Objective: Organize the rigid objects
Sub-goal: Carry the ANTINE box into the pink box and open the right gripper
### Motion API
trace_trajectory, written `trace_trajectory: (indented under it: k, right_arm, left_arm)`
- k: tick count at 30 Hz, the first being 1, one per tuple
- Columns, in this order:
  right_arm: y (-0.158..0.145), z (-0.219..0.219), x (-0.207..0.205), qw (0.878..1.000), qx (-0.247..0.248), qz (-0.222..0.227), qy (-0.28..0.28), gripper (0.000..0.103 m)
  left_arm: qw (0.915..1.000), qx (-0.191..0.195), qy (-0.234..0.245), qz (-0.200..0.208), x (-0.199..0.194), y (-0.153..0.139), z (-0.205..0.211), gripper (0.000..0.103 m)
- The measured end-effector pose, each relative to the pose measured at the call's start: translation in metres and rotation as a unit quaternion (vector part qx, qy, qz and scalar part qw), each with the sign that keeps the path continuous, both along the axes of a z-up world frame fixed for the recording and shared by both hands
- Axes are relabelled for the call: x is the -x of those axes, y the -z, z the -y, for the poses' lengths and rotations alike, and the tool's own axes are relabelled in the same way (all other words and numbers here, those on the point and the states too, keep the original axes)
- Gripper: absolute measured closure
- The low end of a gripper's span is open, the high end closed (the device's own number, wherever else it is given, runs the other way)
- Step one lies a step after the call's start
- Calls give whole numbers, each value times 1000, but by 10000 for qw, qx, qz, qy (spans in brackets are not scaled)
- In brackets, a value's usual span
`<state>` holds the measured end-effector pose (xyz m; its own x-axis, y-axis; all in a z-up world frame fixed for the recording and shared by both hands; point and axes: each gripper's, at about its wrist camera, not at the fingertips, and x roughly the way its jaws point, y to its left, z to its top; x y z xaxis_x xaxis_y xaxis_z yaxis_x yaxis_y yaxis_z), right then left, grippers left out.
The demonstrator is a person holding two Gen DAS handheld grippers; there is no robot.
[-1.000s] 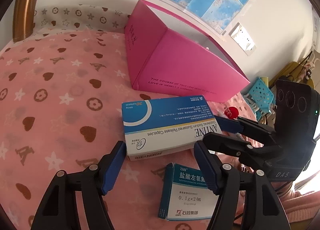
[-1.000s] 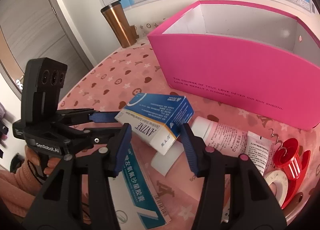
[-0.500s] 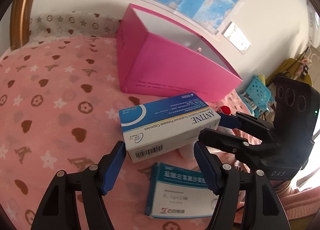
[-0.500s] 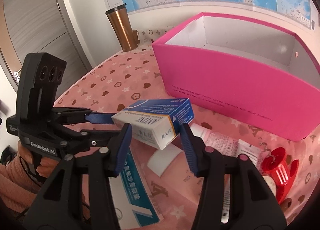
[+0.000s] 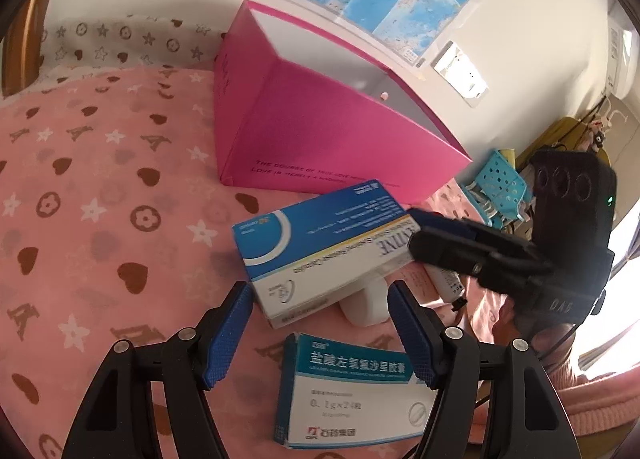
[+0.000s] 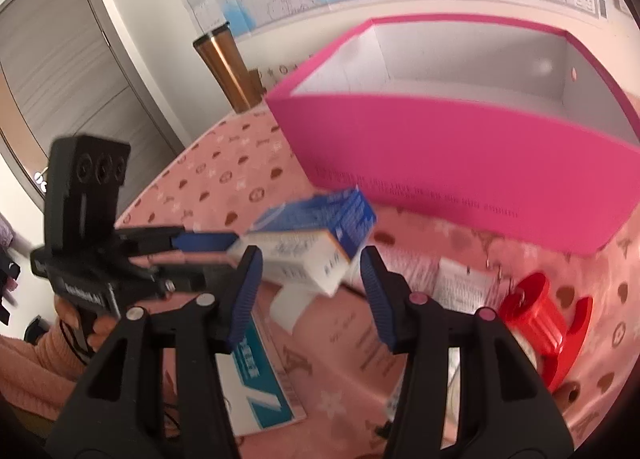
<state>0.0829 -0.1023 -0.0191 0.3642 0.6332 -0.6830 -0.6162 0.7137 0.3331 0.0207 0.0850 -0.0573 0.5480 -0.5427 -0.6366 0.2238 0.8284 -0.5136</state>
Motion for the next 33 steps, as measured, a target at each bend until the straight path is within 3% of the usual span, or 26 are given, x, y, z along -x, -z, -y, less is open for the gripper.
trace_trajectory:
  k: [5, 7, 13, 25, 33]
  right_arm:
    - [2, -16, -19, 9996, 258, -130, -39, 51]
    - [7, -17, -20, 9993, 307, -194, -30, 60]
    - [4, -13, -13, 9995, 294, -118, -50, 63]
    - [-37, 11, -10, 9995, 21, 269, 134, 63]
    - [-79, 25, -28, 9972, -176, 688, 249, 63]
  left_arm:
    - [9998, 142, -7, -102, -5, 6, -6, 32]
    - [9999, 95, -30, -81, -4, 6, -6, 32]
    - [10000, 24, -77, 17, 0, -4, 3, 32]
    - [9971, -169, -72, 732, -3, -62, 22, 32]
    - [9923, -531, -14, 1120, -39, -111, 39, 32]
